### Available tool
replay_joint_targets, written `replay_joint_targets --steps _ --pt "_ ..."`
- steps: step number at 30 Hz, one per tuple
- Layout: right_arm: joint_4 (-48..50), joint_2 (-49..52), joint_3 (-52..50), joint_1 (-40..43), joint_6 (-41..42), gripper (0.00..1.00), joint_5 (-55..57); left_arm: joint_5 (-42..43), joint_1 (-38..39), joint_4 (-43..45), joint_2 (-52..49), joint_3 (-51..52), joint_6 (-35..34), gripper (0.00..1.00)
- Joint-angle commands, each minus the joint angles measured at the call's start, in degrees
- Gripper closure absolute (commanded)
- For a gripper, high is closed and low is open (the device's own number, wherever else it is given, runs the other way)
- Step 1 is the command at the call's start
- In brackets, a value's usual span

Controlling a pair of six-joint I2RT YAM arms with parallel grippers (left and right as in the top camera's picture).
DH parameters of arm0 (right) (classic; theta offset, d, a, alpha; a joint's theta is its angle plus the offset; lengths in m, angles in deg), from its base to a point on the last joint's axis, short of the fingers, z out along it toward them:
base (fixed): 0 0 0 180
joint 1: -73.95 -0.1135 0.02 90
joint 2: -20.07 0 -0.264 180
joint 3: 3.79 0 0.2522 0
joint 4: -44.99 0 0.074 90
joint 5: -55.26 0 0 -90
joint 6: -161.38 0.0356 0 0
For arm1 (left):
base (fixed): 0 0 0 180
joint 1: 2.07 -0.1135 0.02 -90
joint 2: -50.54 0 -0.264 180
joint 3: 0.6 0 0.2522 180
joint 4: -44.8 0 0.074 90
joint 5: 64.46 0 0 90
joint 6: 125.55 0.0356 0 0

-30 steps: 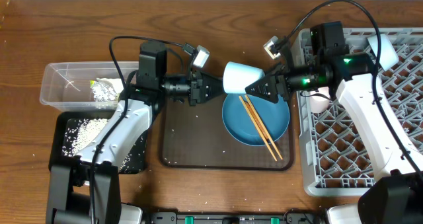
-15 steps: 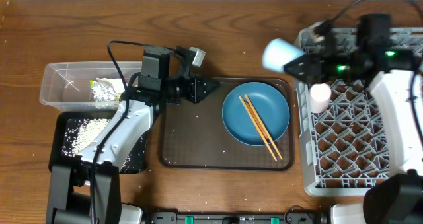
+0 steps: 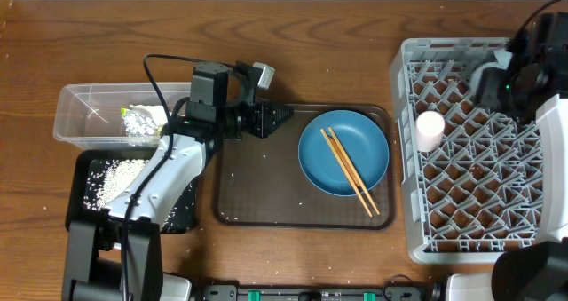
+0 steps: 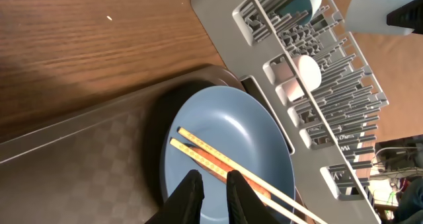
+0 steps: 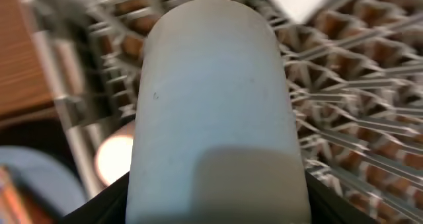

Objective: Sort waste into correct bins and load items into the dishwasher rack
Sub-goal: 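Release the left gripper and carry the light-blue cup right, then lower the light-blue cup upside down into the grey rack and release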

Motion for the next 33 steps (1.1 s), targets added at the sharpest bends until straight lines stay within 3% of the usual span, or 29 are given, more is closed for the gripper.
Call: replay_joint_targets --steps 1,27,33 --pt "0.1 -0.7 0.7 1.2 1.6 0.83 6.9 -0.6 0.1 0.0 -0.2 0.2 1.1 0.83" --pt "5.7 7.8 -6.0 2.6 2.5 0.81 2.1 -0.6 0.1 0.0 -0.2 0.2 1.1 0.83" --pt "5.6 10.1 -6.0 2.6 2.5 0.75 2.1 -0.6 0.1 0.0 -0.2 0.2 1.1 0.83"
